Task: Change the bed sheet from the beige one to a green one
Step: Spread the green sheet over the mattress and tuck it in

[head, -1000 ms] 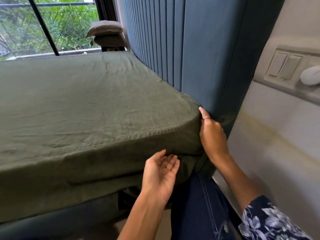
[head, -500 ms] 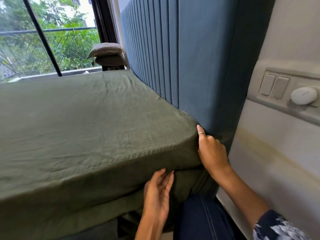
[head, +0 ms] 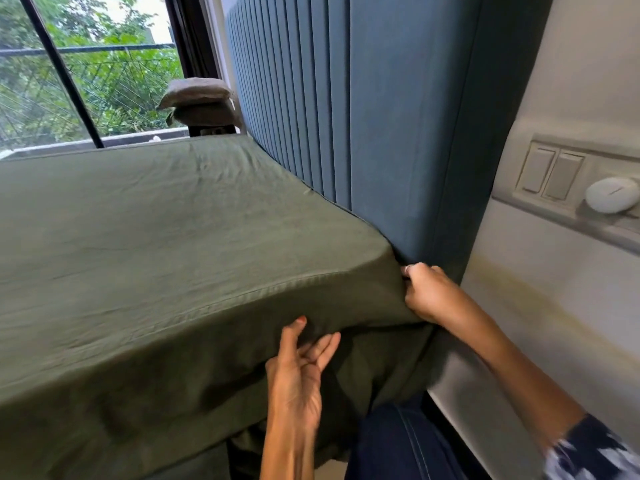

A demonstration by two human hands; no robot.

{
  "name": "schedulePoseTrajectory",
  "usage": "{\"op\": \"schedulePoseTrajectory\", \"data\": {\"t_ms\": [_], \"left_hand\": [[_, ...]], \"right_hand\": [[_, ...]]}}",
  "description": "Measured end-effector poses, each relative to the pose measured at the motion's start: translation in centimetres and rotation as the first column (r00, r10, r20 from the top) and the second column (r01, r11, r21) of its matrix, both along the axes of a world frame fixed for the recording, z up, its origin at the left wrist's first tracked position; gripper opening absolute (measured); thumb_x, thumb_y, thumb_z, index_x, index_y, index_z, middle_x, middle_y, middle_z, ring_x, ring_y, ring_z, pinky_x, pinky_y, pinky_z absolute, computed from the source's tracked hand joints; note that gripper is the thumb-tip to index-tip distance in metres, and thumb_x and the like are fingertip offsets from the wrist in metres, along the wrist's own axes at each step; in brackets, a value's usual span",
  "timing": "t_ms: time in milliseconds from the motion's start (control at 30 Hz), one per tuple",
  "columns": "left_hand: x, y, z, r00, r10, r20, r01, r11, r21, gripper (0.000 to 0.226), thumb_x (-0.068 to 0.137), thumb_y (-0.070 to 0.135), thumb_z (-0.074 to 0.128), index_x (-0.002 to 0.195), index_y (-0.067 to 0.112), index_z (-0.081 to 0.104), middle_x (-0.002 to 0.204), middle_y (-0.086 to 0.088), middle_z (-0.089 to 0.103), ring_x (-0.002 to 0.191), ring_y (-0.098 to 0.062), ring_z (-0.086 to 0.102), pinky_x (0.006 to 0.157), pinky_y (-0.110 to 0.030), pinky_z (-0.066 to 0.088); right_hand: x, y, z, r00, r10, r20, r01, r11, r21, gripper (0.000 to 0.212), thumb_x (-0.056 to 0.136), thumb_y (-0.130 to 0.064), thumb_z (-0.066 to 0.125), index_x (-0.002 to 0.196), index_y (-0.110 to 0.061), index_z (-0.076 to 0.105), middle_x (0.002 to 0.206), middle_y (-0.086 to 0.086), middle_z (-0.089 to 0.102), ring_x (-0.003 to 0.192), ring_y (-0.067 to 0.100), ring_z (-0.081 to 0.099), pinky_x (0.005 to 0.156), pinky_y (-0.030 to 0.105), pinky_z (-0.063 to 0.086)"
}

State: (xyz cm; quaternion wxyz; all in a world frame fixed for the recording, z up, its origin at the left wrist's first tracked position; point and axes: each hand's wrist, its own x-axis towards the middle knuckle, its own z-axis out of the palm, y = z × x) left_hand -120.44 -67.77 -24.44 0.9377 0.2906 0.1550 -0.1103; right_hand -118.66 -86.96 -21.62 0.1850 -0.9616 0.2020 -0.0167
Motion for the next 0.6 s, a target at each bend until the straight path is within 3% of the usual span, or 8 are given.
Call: {"op": "schedulePoseTrajectory", "data": {"t_ms": [100,167,300,333,433,467,567,600], "left_hand": [[0.9,-0.2,0.7,0.999,0.033,-0.021,-0.033,0.999,0.033,0.024,0.065,0.007,0.071,0.087,0.007,0.063,0.088,-0.017,0.068,0.074,-0.032,0.068,0.061,-0.043,0.060],[1.3,-0.2,0.1,0.997,0.023,-0.076,-0.017,0.997,0.076,0.031,0.052,0.003,0.076,0.082,0.006,0.068,0.084,-0.016,0.070,0.066,-0.029,0.069,0.057,-0.041,0.060],[0.9,-0.5,-2.4,0.992,0.004,-0.129,0.001,0.999,0.040,0.095,0.005,0.023,0.095,0.092,0.004,0.061,0.075,-0.018,0.071,0.066,-0.032,0.071,0.051,-0.038,0.058],[0.7,-0.4,-3.2,0.988,-0.016,-0.154,0.021,0.999,0.029,0.093,0.008,0.025,0.096,0.091,0.003,0.060,0.080,-0.020,0.071,0.067,-0.032,0.071,0.052,-0.039,0.059],[-0.1,-0.1,-4.0,0.973,-0.102,-0.209,0.110,0.994,0.029,0.047,0.059,0.019,0.075,0.100,0.003,0.058,0.112,-0.028,0.063,0.085,-0.034,0.070,0.068,-0.040,0.059],[-0.3,0.0,-4.0,0.969,-0.135,-0.206,0.144,0.989,0.026,0.052,0.060,0.021,0.073,0.107,0.004,0.059,0.116,-0.028,0.063,0.093,-0.035,0.068,0.073,-0.039,0.057],[-1.0,0.6,-3.9,0.960,-0.211,-0.183,0.217,0.976,0.012,0.082,0.039,0.031,0.092,0.112,0.010,0.061,0.106,-0.022,0.069,0.101,-0.032,0.067,0.079,-0.038,0.056],[-1.1,1.0,-3.6,0.952,-0.251,-0.177,0.262,0.964,0.043,0.077,0.043,0.031,0.091,0.112,0.011,0.062,0.103,-0.021,0.071,0.101,-0.031,0.067,0.081,-0.038,0.056]], "right_hand": [[1.5,-0.3,0.2,0.995,-0.007,-0.097,0.010,1.000,0.030,0.023,0.090,-0.012,0.046,0.109,-0.007,0.057,0.123,0.020,0.054,0.111,0.036,0.056,0.075,0.031,0.041],[2.5,0.1,-0.4,0.976,-0.018,-0.219,0.022,1.000,0.016,0.028,0.095,-0.013,0.047,0.120,-0.002,0.055,0.130,0.021,0.052,0.119,0.035,0.053,0.085,0.036,0.044],[2.0,0.7,-3.2,0.965,-0.054,-0.255,0.055,0.998,-0.002,0.029,0.098,-0.011,0.037,0.122,0.000,0.050,0.130,0.022,0.050,0.121,0.040,0.049,0.094,0.041,0.042],[1.6,1.0,-3.9,0.966,-0.073,-0.248,0.073,0.997,-0.012,0.029,0.099,-0.010,0.034,0.121,-0.002,0.049,0.129,0.021,0.050,0.121,0.040,0.049,0.093,0.042,0.042],[1.1,1.7,-4.8,0.975,-0.151,-0.161,0.146,0.988,-0.042,0.030,0.099,-0.012,0.031,0.122,-0.005,0.050,0.129,0.018,0.051,0.121,0.038,0.049,0.093,0.042,0.042],[1.0,1.7,-5.0,0.975,-0.175,-0.139,0.173,0.985,-0.029,0.031,0.100,-0.015,0.031,0.122,-0.005,0.051,0.129,0.017,0.052,0.120,0.038,0.049,0.093,0.042,0.042],[0.1,0.8,-6.3,0.957,-0.270,-0.105,0.281,0.954,0.106,0.046,0.102,-0.038,0.030,0.117,-0.004,0.057,0.123,0.023,0.056,0.114,0.040,0.053,0.093,0.043,0.043],[-0.2,0.6,-6.9,0.945,-0.320,-0.069,0.327,0.933,0.154,0.054,0.101,-0.045,0.029,0.111,-0.003,0.061,0.117,0.024,0.059,0.108,0.041,0.055,0.092,0.044,0.046]]}}
